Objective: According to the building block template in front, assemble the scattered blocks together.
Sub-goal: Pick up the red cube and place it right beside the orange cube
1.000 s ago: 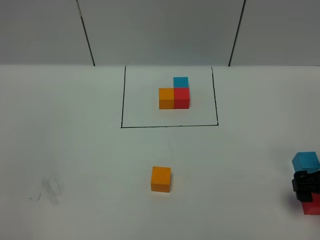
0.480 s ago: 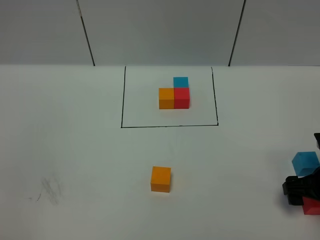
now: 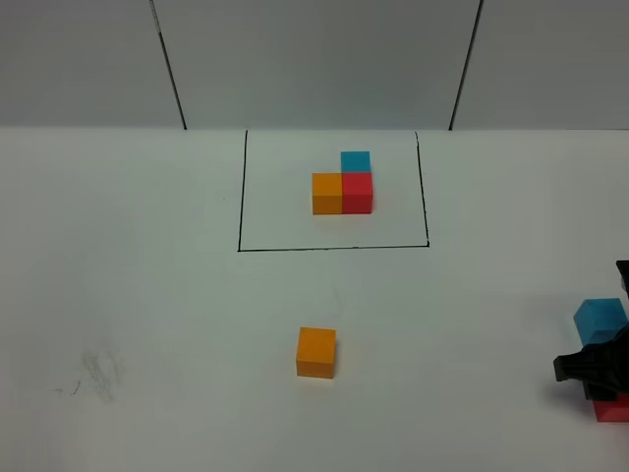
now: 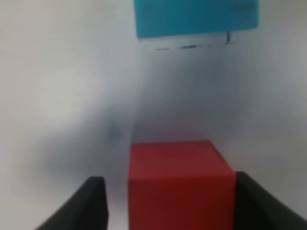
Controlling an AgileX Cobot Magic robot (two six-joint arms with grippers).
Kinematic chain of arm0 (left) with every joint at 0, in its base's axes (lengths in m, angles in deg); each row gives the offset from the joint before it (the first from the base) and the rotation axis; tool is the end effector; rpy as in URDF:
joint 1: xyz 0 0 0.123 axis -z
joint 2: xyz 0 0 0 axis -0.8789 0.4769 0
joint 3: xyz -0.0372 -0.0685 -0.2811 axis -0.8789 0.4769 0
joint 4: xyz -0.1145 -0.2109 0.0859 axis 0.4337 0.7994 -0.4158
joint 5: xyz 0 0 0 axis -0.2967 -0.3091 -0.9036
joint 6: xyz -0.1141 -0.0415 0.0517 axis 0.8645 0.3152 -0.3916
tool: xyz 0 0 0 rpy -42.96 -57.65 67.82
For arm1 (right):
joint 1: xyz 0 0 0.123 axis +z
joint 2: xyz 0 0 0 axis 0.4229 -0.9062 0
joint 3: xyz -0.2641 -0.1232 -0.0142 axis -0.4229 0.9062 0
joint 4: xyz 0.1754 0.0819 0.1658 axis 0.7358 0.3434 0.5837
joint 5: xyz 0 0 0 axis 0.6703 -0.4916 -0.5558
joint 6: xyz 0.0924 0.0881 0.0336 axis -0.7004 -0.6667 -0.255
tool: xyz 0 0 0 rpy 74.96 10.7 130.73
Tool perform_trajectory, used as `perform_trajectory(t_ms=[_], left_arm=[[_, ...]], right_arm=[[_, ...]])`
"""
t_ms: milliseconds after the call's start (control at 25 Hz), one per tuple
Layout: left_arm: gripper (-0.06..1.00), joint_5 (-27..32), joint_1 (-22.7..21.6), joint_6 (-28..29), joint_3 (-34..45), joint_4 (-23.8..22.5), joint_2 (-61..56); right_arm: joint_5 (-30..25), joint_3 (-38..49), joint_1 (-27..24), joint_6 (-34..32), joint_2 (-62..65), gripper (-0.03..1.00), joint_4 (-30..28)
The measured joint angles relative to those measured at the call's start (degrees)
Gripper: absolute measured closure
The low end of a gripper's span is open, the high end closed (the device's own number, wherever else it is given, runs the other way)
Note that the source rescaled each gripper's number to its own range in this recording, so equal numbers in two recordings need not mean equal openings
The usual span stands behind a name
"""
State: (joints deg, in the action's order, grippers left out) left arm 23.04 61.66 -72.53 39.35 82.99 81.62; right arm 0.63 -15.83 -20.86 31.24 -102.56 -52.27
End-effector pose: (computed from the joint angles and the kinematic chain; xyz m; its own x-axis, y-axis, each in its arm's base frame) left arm 0.0258 0.0010 0.2619 -0.4431 -0.0817 -0.8928 -0.0412 0.9966 -0.0708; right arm 0.2559 0.0095 0.0985 -0.9726 0.0068 -0.2322 0.0188 0.9986 -0.0497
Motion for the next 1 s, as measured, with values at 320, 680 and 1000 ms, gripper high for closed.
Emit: perform_trajectory(t_ms=[320,680,1000], left_arm=[[0.69,0.0,0.0,0.0,0.0,0.0,0.0],[0.69,0.0,0.0,0.0,0.0,0.0,0.0],[0.69,0.0,0.0,0.0,0.0,0.0,0.0]], right_arm=[[-0.7,0.0,0.0,0.1,0.0,0.75,0.0],[-5.9,-0.1,3.1,15.1,9.0,0.75,4.2],[-11.7,-5.4,12.8,39.3,9.9,0.75,11.4]])
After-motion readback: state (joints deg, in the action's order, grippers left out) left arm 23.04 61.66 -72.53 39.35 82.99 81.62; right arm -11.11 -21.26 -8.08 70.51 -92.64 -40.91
